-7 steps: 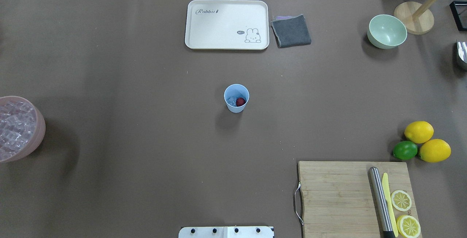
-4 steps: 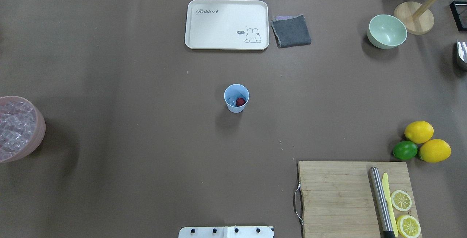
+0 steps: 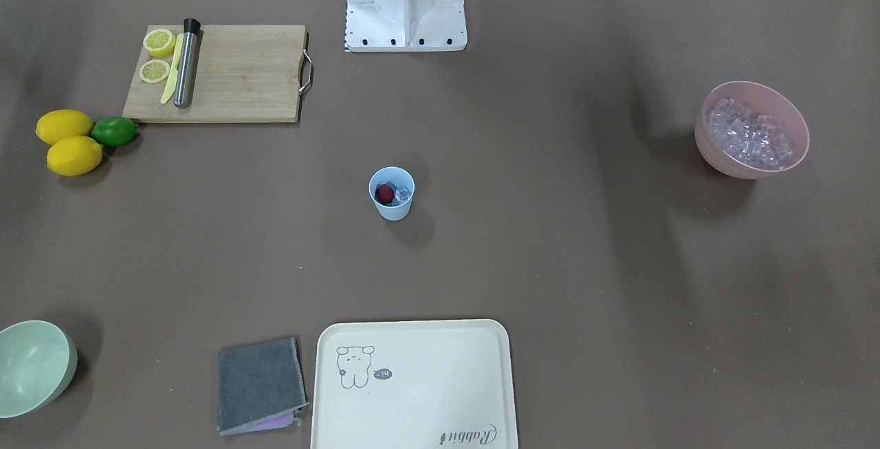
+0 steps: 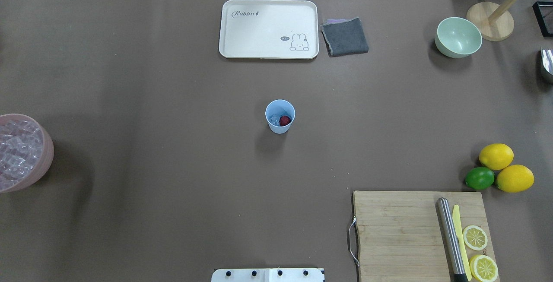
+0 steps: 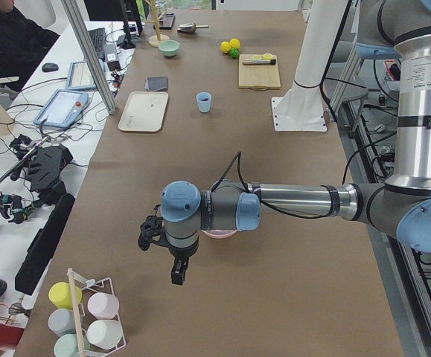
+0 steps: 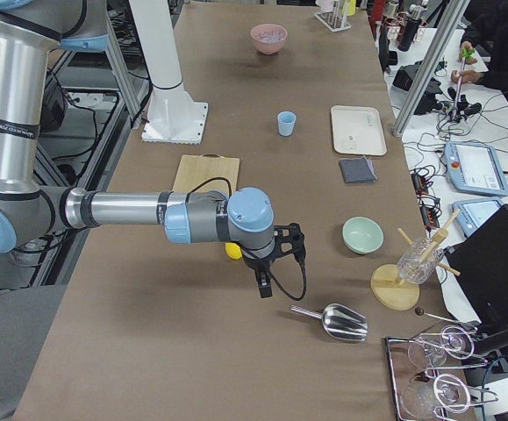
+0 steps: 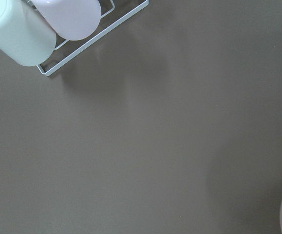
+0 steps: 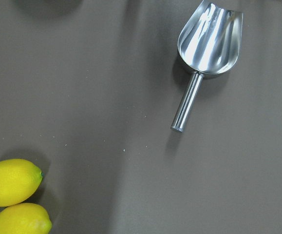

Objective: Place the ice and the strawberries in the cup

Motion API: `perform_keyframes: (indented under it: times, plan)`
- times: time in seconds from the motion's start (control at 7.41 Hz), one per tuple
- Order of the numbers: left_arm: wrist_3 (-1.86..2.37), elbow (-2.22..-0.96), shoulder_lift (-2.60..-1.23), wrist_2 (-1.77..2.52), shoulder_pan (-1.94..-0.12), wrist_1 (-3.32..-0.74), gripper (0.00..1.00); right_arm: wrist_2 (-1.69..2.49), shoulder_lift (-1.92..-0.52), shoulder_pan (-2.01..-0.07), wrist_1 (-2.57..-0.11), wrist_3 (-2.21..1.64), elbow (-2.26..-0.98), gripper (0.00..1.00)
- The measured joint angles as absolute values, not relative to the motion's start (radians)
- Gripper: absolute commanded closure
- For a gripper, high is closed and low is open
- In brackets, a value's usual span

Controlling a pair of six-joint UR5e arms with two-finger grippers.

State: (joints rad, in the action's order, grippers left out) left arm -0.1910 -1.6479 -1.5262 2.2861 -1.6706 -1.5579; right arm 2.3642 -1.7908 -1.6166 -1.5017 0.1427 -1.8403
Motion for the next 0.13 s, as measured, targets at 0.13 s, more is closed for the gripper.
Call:
perform_keyframes:
  times: [0.13]
  plan:
    - [-0.191, -1.648, -1.526, 2.286, -1.668, -1.56, 0.03, 2.365, -1.793, -1.617, -1.502, 0.143, -1.842, 0.0]
